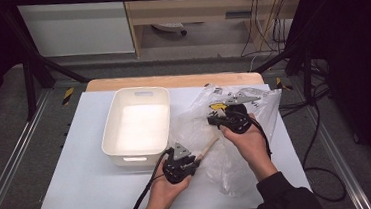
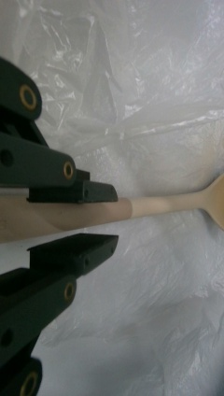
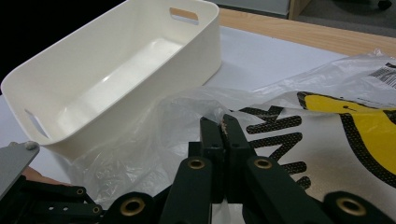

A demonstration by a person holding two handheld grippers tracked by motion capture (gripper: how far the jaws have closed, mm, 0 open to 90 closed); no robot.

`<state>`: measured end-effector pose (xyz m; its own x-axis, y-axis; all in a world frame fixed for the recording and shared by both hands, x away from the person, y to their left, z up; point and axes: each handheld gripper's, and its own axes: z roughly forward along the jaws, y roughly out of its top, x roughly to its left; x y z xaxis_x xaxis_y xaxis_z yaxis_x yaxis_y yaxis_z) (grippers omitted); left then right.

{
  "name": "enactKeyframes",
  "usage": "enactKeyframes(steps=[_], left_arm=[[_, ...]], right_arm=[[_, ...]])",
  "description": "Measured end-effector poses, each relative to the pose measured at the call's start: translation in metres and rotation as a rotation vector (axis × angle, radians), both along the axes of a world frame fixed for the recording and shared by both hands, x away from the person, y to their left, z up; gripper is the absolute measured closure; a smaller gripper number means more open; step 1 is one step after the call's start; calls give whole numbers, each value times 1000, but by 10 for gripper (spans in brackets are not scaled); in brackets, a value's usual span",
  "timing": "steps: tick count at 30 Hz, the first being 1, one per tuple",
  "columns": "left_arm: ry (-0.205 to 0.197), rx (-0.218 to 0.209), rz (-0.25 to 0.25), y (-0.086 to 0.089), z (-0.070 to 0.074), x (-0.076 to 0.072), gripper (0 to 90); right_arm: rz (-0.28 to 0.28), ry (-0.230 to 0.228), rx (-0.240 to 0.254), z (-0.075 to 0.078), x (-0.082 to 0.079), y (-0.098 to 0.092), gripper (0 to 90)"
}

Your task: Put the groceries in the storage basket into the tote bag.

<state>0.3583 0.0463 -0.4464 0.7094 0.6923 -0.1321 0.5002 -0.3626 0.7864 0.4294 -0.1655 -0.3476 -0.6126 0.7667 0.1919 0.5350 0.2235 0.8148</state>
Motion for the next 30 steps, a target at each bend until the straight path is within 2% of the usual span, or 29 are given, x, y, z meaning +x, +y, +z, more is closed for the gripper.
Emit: enactKeyframes(steps=[4, 9, 13, 17, 21, 23, 30], left_arm=[[-21, 38, -5, 0, 4, -9, 568], [-24, 56, 16, 10, 4, -16, 494], [-5, 71, 11, 14, -2, -18, 496], [13, 91, -4, 10, -9, -18, 499], [-28, 122, -8, 5, -12, -20, 511], [-57, 137, 2, 5, -13, -22, 549], [-55, 135, 14, 6, -13, -20, 683]], right_arm=[[-3, -2, -2, -1, -1, -1, 900], [-7, -4, -4, -3, -1, -5, 900], [-11, 0, -3, -4, -2, -5, 900], [-8, -4, -5, -4, -2, -3, 900], [-6, -4, -7, -4, -2, -2, 900], [-7, -4, -6, -4, -2, -3, 900], [-6, -3, -6, -4, -2, -2, 900]])
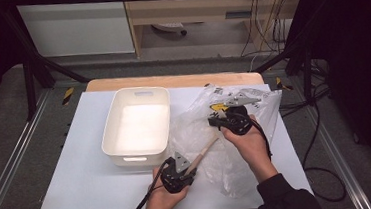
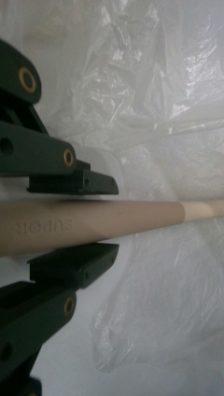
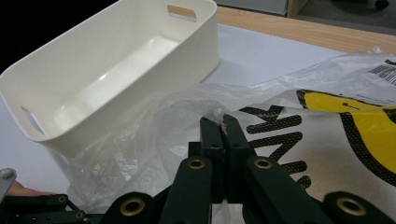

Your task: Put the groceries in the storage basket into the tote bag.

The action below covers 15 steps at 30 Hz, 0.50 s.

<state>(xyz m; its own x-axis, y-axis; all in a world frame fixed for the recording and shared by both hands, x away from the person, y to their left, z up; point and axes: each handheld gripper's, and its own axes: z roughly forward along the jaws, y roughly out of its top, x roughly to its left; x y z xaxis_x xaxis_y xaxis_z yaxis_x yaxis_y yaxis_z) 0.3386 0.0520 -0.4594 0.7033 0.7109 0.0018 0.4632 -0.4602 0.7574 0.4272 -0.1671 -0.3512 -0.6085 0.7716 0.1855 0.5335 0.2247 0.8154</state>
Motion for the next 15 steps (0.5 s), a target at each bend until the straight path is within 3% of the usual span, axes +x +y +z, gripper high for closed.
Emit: enactKeyframes(steps=[7, 15], left_arm=[[-16, 3, -6, 0, 0, -2, 690], [-29, -54, 0, 1, 7, -2, 692]], right_arm=[[6, 0, -3, -1, 1, 3, 900], [6, 6, -4, -1, 2, 2, 900]])
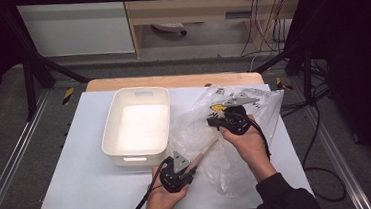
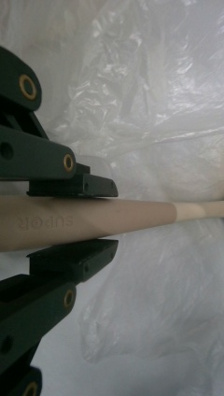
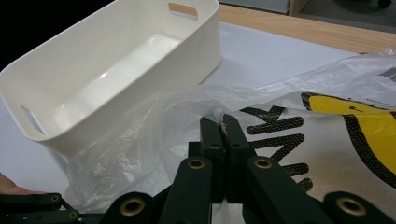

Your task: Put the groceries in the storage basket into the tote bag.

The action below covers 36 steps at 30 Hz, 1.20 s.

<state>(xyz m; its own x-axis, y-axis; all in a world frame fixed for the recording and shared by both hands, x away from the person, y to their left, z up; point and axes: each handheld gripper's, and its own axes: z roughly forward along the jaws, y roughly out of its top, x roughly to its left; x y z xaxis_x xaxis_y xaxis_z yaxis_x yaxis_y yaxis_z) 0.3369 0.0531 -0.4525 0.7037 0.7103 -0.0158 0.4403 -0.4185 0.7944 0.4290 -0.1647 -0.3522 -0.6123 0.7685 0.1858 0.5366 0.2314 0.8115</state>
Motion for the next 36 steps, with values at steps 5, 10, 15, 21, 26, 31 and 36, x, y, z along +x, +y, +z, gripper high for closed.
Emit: enactKeyframes(steps=[5, 10, 15, 21, 26, 31, 36], left_arm=[[-16, -9, -7, -4, 9, 0, 692], [-11, -21, -10, -6, 10, 2, 692], [-49, -48, -10, -6, 18, 2, 692], [-55, -66, -13, -10, 25, 6, 692], [-3, -27, -26, -14, 16, 10, 692], [39, 8, -34, -15, 5, 12, 692], [52, 26, -41, -16, -1, 13, 692]], right_arm=[[-1, -3, 3, 1, 0, -2, 900], [-3, -3, 4, 2, -1, -2, 900], [1, -1, 2, 2, -1, -1, 900], [3, 0, 0, 1, -1, 0, 900], [9, 1, -3, 1, -1, 1, 900], [9, 2, -14, 0, -2, 0, 900], [4, 6, -12, -3, -3, -2, 900]])
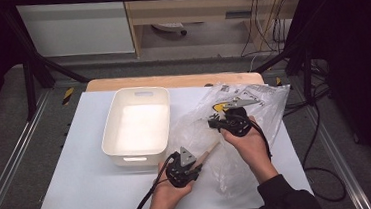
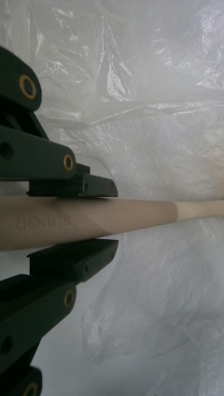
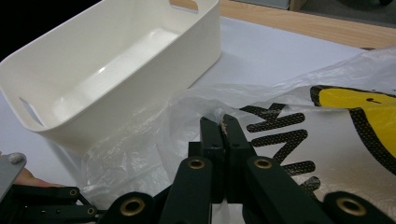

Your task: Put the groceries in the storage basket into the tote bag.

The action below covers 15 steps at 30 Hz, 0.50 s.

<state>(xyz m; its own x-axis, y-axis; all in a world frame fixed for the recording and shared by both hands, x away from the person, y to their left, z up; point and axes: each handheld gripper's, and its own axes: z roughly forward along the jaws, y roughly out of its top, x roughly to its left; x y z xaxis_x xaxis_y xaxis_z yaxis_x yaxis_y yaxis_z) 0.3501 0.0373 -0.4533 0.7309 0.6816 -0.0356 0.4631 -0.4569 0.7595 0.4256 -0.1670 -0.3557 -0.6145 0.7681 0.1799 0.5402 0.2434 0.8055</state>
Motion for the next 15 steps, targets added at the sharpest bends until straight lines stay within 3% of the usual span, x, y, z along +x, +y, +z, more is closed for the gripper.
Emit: enactKeyframes(steps=[6, 10, 15], left_arm=[[1, -12, 4, 2, -6, -1, 680], [19, -42, 4, 0, -6, 4, 583], [10, -27, -5, -7, -6, 9, 536]], right_arm=[[-5, 7, 5, -3, -1, -3, 900], [-4, 13, 7, -5, -2, -4, 900], [-4, 10, 8, -6, -2, -4, 900]])
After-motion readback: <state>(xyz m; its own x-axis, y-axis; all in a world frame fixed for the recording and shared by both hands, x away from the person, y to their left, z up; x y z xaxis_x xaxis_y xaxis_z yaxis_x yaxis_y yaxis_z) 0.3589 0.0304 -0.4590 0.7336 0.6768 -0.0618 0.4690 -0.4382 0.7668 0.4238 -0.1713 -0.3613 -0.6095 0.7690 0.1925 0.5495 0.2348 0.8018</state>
